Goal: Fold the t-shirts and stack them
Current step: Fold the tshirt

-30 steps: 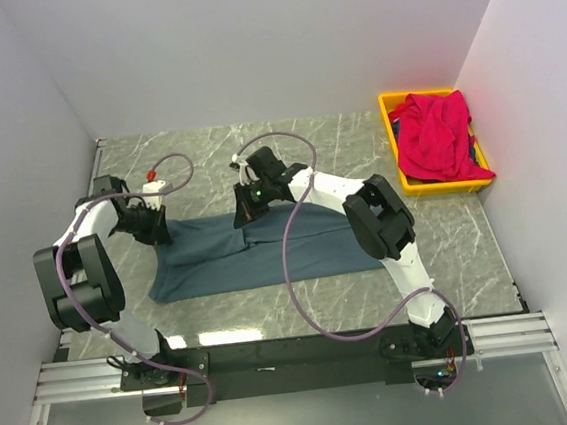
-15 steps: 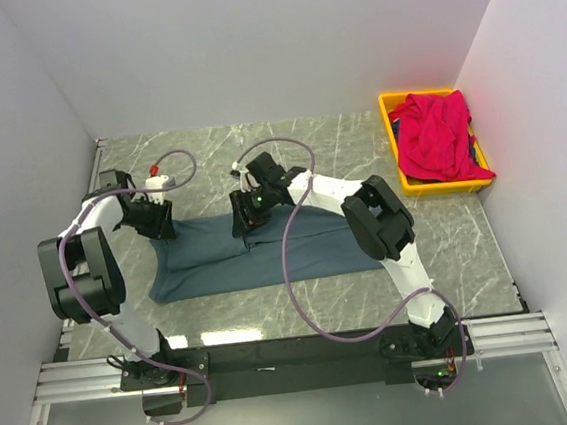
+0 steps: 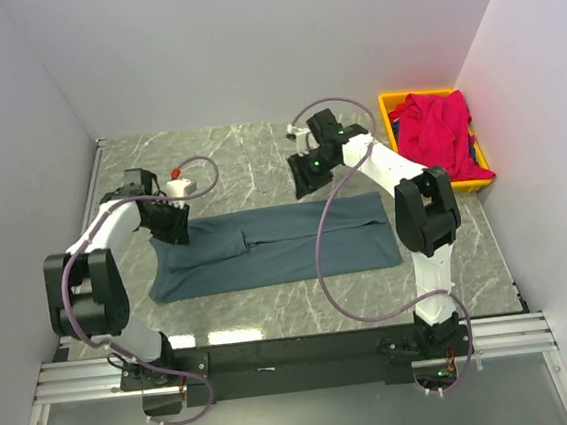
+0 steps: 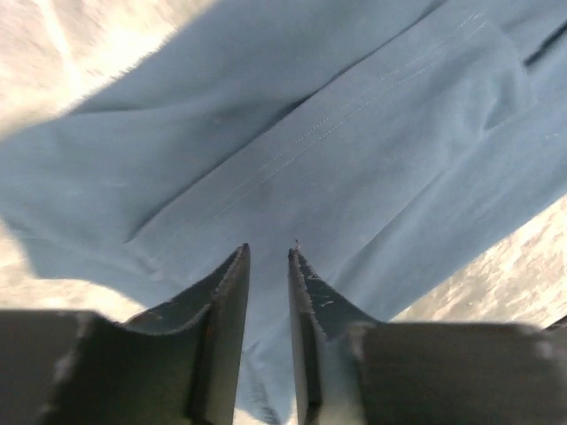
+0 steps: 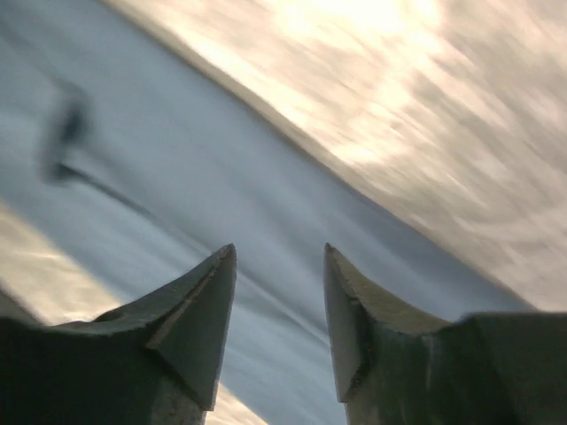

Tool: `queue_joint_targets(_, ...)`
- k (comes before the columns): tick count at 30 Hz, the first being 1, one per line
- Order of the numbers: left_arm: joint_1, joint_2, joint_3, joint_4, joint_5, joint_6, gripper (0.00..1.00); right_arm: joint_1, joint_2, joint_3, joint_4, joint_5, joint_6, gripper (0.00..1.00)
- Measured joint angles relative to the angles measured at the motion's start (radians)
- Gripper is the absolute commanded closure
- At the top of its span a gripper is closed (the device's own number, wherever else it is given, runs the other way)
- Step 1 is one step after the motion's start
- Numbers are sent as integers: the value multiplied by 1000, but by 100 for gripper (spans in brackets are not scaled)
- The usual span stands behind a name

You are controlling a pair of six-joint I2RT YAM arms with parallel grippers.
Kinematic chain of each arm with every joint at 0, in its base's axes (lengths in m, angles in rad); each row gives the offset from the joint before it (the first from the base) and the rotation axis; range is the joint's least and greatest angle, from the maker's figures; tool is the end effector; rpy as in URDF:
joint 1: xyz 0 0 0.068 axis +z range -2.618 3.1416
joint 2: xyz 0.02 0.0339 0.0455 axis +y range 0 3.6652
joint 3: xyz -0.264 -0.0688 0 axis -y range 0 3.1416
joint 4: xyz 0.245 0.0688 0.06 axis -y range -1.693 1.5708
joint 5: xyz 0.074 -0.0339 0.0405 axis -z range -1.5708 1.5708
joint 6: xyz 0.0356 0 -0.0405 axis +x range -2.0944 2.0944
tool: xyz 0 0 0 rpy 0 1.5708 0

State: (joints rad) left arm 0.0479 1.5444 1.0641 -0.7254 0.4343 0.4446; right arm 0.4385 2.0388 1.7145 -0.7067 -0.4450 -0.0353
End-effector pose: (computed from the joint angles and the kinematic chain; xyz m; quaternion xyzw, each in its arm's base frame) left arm 0.2964 -0.0008 0.2181 0.2276 0.9338 -0.1623 0.2236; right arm 0.3964 0.2028 0.2369 -0.2778 0.9000 0.2604 0.2122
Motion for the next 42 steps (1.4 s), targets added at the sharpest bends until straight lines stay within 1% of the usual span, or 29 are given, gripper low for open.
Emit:
queue_joint_targets(3, -33, 72, 0, 2, -66, -44, 80, -43, 12, -18, -67, 69, -67, 53)
queue_joint_targets(7, -34, 184, 1, 2, -146, -77, 83, -71, 34, -81, -136, 151, -140, 55)
queue_joint_targets(12, -31, 268, 84, -43, -187, -116, 85, -85, 45, -146, -198, 213, -192, 56)
queue_joint_targets(15, -32, 380, 224, -124, -193, -136, 86, -85, 43, -178, -211, 205, -198, 56)
queue_joint_targets(17, -35, 474, 364, -178, -191, -148, 85, -81, 30, -203, -211, 188, -197, 56)
queue_joint_targets(19, -43, 571, 523, -211, -190, -151, 80, -64, -2, -255, -199, 159, -195, 56)
queue_joint_targets(20, -51, 622, 613, -209, -192, -152, 77, -44, -18, -283, -200, 141, -195, 55)
queue_joint_targets(21, -60, 653, 673, -199, -195, -151, 70, -15, -34, -309, -205, 117, -197, 54)
queue_joint_targets(22, -73, 694, 750, -179, -197, -147, 67, 14, -47, -331, -207, 85, -199, 53)
queue_joint_targets(24, -100, 759, 875, -124, -190, -149, 63, 99, -66, -372, -211, -8, -207, 51)
queue_joint_targets(26, -120, 780, 948, -83, -176, -158, 63, 167, -76, -391, -224, -126, -214, 51)
queue_joint_targets(28, -134, 754, 959, -52, -158, -172, 64, 182, -95, -392, -245, -213, -214, 51)
queue_joint_targets(29, -137, 727, 951, -34, -148, -182, 64, 166, -115, -391, -250, -248, -213, 51)
queue_joint_targets(31, -135, 641, 884, 16, -130, -205, 68, 115, -159, -385, -252, -275, -207, 51)
queue_joint_targets(32, -132, 594, 843, 26, -123, -217, 72, 82, -182, -374, -250, -275, -200, 52)
queue_joint_targets(33, -128, 534, 792, 34, -115, -236, 80, 51, -204, -359, -243, -265, -196, 53)
queue_joint_targets(35, -121, 442, 708, 51, -106, -271, 89, 11, -224, -333, -226, -235, -187, 55)
queue_joint_targets(36, -118, 405, 673, 58, -104, -288, 98, 3, -225, -323, -218, -222, -183, 57)
queue_joint_targets(37, -116, 378, 639, 69, -103, -308, 100, 2, -221, -314, -211, -209, -178, 58)
queue_joint_targets(39, -117, 358, 588, 78, -109, -338, 100, 11, -203, -307, -200, -190, -169, 63)
queue_joint_targets(42, -119, 388, 526, 78, -135, -378, 99, 35, -162, -306, -188, -158, -158, 71)
